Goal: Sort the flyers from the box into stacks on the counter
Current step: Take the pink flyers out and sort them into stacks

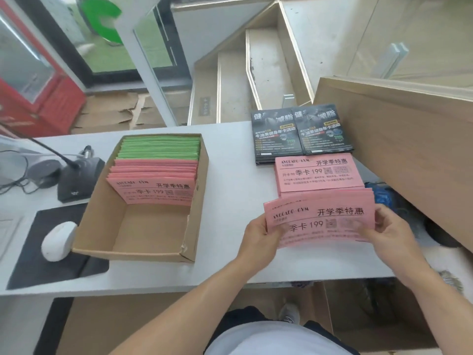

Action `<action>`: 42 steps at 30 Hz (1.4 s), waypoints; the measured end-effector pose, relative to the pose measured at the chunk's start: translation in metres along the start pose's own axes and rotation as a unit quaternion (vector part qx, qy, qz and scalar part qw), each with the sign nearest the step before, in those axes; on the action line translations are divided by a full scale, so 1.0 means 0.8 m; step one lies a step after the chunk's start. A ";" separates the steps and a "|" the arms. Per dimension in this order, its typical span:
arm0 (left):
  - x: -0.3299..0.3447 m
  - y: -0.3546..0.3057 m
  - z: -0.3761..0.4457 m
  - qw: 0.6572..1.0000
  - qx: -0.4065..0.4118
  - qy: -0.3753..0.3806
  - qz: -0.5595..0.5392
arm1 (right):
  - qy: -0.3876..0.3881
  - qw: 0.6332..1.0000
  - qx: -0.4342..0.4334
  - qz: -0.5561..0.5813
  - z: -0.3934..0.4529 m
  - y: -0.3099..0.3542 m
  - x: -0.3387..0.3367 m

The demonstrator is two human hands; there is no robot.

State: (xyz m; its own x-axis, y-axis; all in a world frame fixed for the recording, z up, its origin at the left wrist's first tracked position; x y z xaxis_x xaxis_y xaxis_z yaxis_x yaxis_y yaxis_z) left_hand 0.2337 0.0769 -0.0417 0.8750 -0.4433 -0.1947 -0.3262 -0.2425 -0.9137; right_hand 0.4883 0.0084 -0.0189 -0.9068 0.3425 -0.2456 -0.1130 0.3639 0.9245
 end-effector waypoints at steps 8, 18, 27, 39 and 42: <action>-0.006 -0.013 0.028 0.999 -0.027 -0.038 -0.012 | -0.062 0.995 0.020 0.075 0.022 -0.001 -0.002; -0.022 -0.037 0.145 0.992 -0.043 -0.109 0.052 | -0.130 0.988 -0.029 -0.073 0.130 0.044 0.003; -0.027 -0.019 0.187 0.986 -0.079 -0.118 0.089 | -0.152 0.980 -0.021 -0.126 0.156 0.035 0.011; -0.007 0.002 0.161 0.988 -0.060 -0.080 0.121 | -0.116 0.962 -0.024 -0.247 0.145 0.019 0.025; 0.003 -0.001 0.161 0.985 -0.028 -0.051 0.162 | -0.083 0.970 -0.015 -0.230 0.143 0.013 0.029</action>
State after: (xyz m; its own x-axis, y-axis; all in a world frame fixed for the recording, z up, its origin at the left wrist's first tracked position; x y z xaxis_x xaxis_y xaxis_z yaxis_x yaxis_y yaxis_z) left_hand 0.2824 0.1873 -0.0873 0.7519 -0.4163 -0.5113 -0.6115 -0.1503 -0.7768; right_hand 0.5124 0.1193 -0.0488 -0.6801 0.2865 -0.6749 -0.5036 0.4865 0.7140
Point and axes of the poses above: each hand's wrist, its own z-axis towards the middle knuckle, its own x-axis out of the palm, y = z × x, the point moved 6 cm from there along z, towards the middle knuckle, and after that the axes turned 9 degrees about z, right-handed, at the moved point
